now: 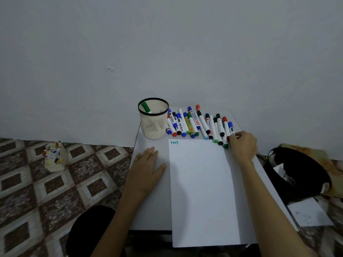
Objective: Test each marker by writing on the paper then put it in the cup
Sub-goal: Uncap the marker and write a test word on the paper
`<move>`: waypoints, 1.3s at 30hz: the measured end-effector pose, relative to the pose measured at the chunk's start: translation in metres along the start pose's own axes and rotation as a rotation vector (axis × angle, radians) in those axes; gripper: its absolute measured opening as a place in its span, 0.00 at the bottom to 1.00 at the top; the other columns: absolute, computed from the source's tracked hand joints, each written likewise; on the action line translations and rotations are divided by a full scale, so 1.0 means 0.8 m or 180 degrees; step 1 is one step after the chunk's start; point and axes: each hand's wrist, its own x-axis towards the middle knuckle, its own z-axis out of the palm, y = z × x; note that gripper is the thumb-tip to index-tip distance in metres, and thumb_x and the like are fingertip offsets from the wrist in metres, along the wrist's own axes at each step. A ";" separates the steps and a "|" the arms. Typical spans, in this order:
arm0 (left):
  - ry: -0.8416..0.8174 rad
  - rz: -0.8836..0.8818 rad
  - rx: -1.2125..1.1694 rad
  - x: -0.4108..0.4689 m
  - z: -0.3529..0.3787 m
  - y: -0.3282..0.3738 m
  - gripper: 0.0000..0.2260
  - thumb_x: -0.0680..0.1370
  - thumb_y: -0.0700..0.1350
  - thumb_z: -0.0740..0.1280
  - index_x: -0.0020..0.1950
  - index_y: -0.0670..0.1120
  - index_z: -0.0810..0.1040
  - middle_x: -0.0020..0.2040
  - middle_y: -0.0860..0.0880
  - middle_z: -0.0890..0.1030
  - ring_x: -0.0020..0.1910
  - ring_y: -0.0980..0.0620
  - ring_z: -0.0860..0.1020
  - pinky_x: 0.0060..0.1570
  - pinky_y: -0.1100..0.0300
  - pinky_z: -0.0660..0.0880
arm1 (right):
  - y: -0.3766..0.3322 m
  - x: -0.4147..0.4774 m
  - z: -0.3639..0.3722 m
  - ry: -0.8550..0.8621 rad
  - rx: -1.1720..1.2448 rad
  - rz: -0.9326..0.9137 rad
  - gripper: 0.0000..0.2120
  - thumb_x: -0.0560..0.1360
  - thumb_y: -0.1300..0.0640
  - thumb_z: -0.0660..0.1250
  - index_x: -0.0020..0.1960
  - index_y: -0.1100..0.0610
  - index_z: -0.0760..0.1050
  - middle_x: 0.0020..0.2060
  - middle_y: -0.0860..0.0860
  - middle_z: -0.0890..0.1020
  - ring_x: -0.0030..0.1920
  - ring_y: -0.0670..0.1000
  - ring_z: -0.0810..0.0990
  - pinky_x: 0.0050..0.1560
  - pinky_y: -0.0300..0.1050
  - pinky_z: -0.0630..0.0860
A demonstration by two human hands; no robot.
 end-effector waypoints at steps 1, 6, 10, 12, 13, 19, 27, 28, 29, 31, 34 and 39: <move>0.0004 0.0000 0.0001 0.000 0.000 0.000 0.37 0.71 0.66 0.43 0.73 0.46 0.63 0.74 0.49 0.62 0.73 0.53 0.58 0.71 0.59 0.46 | -0.001 -0.001 -0.001 0.0005 0.0063 -0.0008 0.12 0.73 0.58 0.65 0.52 0.62 0.82 0.44 0.60 0.83 0.47 0.61 0.78 0.45 0.52 0.76; -0.0016 -0.0036 -0.0117 -0.002 -0.003 0.004 0.36 0.72 0.66 0.46 0.73 0.46 0.63 0.74 0.49 0.62 0.73 0.53 0.58 0.70 0.60 0.47 | -0.005 -0.013 -0.012 0.0462 0.0898 0.0078 0.14 0.74 0.59 0.66 0.57 0.62 0.81 0.48 0.59 0.83 0.43 0.55 0.79 0.41 0.40 0.69; 0.0080 -0.0232 -0.0663 -0.004 -0.007 0.005 0.31 0.73 0.64 0.53 0.73 0.50 0.63 0.72 0.50 0.65 0.72 0.50 0.60 0.71 0.54 0.56 | -0.036 -0.042 -0.030 0.0319 0.2920 -0.0115 0.10 0.74 0.65 0.67 0.55 0.62 0.80 0.47 0.58 0.80 0.36 0.49 0.80 0.34 0.34 0.75; 0.0191 -0.0208 -0.0958 -0.005 -0.011 0.009 0.30 0.74 0.62 0.57 0.73 0.51 0.60 0.73 0.52 0.64 0.72 0.51 0.61 0.70 0.50 0.62 | -0.051 -0.058 -0.042 -0.0635 0.3545 -0.0074 0.09 0.74 0.67 0.67 0.53 0.62 0.81 0.42 0.58 0.81 0.33 0.51 0.80 0.33 0.38 0.78; 0.0268 -0.0104 -0.1087 -0.006 -0.014 0.013 0.31 0.74 0.62 0.58 0.74 0.52 0.58 0.73 0.52 0.63 0.72 0.53 0.62 0.69 0.51 0.63 | -0.056 -0.065 -0.046 -0.1151 0.3577 -0.0169 0.09 0.74 0.69 0.67 0.52 0.63 0.81 0.38 0.58 0.82 0.32 0.51 0.79 0.33 0.39 0.78; 0.0411 0.0280 -0.1004 -0.009 -0.024 0.031 0.32 0.75 0.59 0.61 0.75 0.50 0.55 0.73 0.52 0.63 0.69 0.55 0.63 0.65 0.58 0.62 | -0.078 -0.109 -0.047 -0.3009 0.2893 -0.0759 0.06 0.73 0.71 0.66 0.47 0.65 0.81 0.35 0.53 0.83 0.30 0.49 0.79 0.33 0.37 0.79; 0.0455 0.0565 -0.1219 -0.011 -0.013 0.023 0.15 0.79 0.50 0.55 0.59 0.45 0.74 0.50 0.55 0.76 0.47 0.62 0.73 0.49 0.73 0.69 | -0.104 -0.169 -0.019 -0.3263 0.3672 -0.0098 0.13 0.72 0.66 0.71 0.56 0.65 0.78 0.39 0.60 0.81 0.34 0.52 0.79 0.31 0.41 0.77; 0.0403 0.0567 -0.1272 -0.011 -0.014 0.025 0.14 0.79 0.50 0.54 0.59 0.46 0.74 0.50 0.56 0.76 0.47 0.63 0.73 0.48 0.76 0.67 | -0.104 -0.175 -0.015 -0.3273 0.3567 -0.0110 0.13 0.72 0.65 0.72 0.56 0.66 0.78 0.40 0.61 0.82 0.36 0.53 0.80 0.31 0.41 0.77; 0.0344 0.0583 -0.1313 -0.011 -0.015 0.026 0.14 0.80 0.49 0.54 0.58 0.46 0.73 0.49 0.56 0.76 0.46 0.64 0.74 0.46 0.77 0.67 | -0.103 -0.178 -0.011 -0.3259 0.3456 -0.0175 0.13 0.72 0.64 0.72 0.55 0.67 0.78 0.42 0.62 0.82 0.37 0.54 0.80 0.32 0.41 0.76; 0.0275 0.0616 -0.1341 -0.011 -0.016 0.027 0.13 0.80 0.49 0.54 0.56 0.45 0.74 0.44 0.56 0.76 0.42 0.66 0.75 0.41 0.76 0.67 | -0.102 -0.180 -0.007 -0.3218 0.3349 -0.0253 0.12 0.72 0.63 0.72 0.53 0.69 0.78 0.43 0.64 0.82 0.38 0.56 0.80 0.32 0.41 0.76; 0.0248 0.0641 -0.1365 -0.010 -0.018 0.024 0.14 0.80 0.50 0.54 0.56 0.44 0.74 0.39 0.56 0.76 0.37 0.66 0.75 0.35 0.76 0.66 | -0.103 -0.181 -0.006 -0.3258 0.3399 -0.0276 0.11 0.73 0.63 0.70 0.51 0.71 0.78 0.40 0.64 0.81 0.35 0.56 0.79 0.31 0.41 0.75; 0.0386 0.0721 -0.1613 -0.011 -0.026 0.025 0.23 0.78 0.59 0.53 0.59 0.44 0.75 0.32 0.57 0.74 0.30 0.57 0.74 0.30 0.71 0.67 | -0.104 -0.177 -0.010 -0.3314 0.3505 -0.0369 0.10 0.74 0.65 0.69 0.52 0.71 0.77 0.43 0.68 0.80 0.37 0.56 0.79 0.33 0.40 0.76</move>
